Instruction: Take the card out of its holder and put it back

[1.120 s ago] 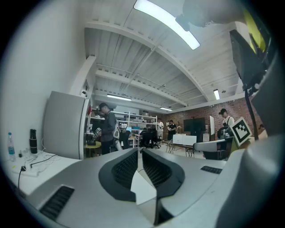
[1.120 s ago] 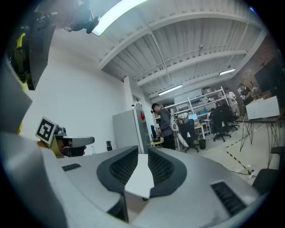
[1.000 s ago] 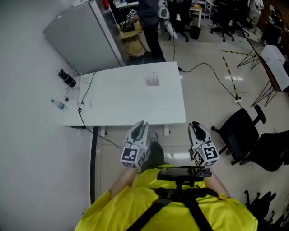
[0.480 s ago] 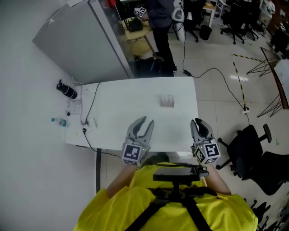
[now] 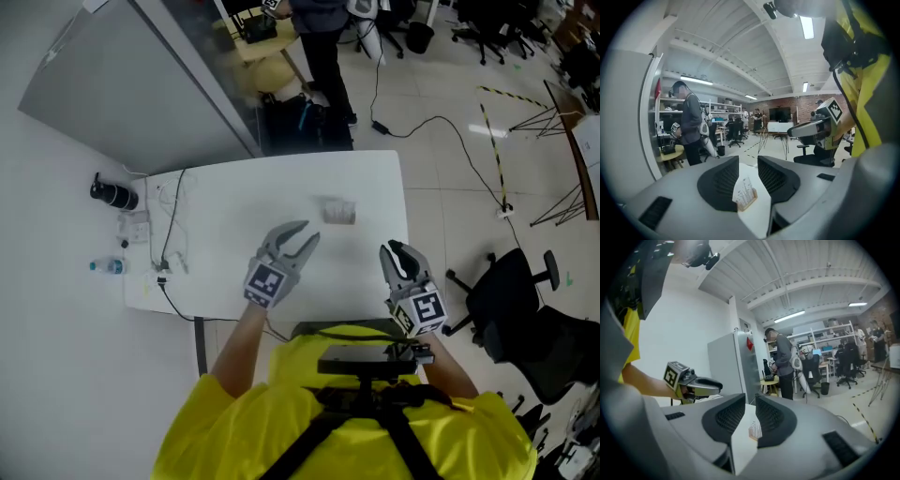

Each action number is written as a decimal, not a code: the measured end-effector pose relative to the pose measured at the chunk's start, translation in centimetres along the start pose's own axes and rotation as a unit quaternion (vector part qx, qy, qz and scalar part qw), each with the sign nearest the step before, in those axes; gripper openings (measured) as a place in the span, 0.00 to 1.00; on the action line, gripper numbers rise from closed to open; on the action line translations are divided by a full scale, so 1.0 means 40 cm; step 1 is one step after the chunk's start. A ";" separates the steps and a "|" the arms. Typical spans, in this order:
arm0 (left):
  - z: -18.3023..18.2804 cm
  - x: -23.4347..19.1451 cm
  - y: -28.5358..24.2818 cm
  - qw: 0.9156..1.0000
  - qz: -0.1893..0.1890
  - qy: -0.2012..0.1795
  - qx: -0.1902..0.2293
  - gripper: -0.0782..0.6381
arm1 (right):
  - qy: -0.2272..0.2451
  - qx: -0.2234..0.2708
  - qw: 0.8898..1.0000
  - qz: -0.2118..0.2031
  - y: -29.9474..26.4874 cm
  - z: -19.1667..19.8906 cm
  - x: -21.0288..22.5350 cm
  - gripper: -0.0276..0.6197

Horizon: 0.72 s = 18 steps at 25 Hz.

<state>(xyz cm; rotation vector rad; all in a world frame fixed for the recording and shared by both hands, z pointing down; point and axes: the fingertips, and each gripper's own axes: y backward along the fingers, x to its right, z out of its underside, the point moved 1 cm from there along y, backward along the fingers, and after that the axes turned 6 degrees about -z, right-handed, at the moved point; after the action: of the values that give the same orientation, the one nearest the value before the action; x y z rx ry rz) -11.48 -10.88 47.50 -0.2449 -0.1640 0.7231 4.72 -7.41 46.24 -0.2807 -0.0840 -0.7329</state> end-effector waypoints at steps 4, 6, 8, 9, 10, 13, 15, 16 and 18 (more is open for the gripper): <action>0.025 -0.020 -0.031 0.996 -0.082 0.035 -0.016 0.23 | 0.025 -0.035 0.994 -0.101 -0.086 0.089 0.061 0.16; 0.053 -0.021 -0.034 0.992 -0.110 0.049 -0.027 0.14 | 0.034 -0.067 0.985 -0.155 -0.151 0.149 0.103 0.16; 0.084 -0.027 -0.041 0.990 -0.120 0.064 -0.029 0.14 | 0.044 -0.096 0.973 -0.206 -0.224 0.208 0.140 0.16; 0.101 -0.032 -0.047 0.989 -0.124 0.070 -0.029 0.14 | 0.041 -0.107 0.966 -0.230 -0.259 0.238 0.156 0.18; 0.119 -0.036 -0.054 0.989 -0.126 0.078 -0.030 0.14 | 0.035 -0.116 0.960 -0.254 -0.291 0.267 0.171 0.25; 0.172 -0.037 -0.077 0.985 -0.127 0.108 -0.037 0.14 | 0.020 -0.130 0.941 -0.312 -0.365 0.335 0.205 0.26; 0.198 -0.037 -0.095 0.985 -0.121 0.113 -0.038 0.14 | 0.011 -0.136 0.928 -0.347 -0.402 0.368 0.210 0.26; 0.208 -0.036 -0.103 0.986 -0.116 0.116 -0.039 0.14 | 0.009 -0.142 0.919 -0.367 -0.414 0.384 0.203 0.26; 0.222 -0.036 -0.116 0.986 -0.110 0.120 -0.040 0.14 | 0.008 -0.148 0.906 -0.397 -0.433 0.407 0.190 0.25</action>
<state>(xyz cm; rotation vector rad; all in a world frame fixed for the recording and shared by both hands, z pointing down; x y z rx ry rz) -11.68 -13.74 57.19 -0.3825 0.0102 0.4632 -0.91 -20.01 67.03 -0.5439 -0.0705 -1.5671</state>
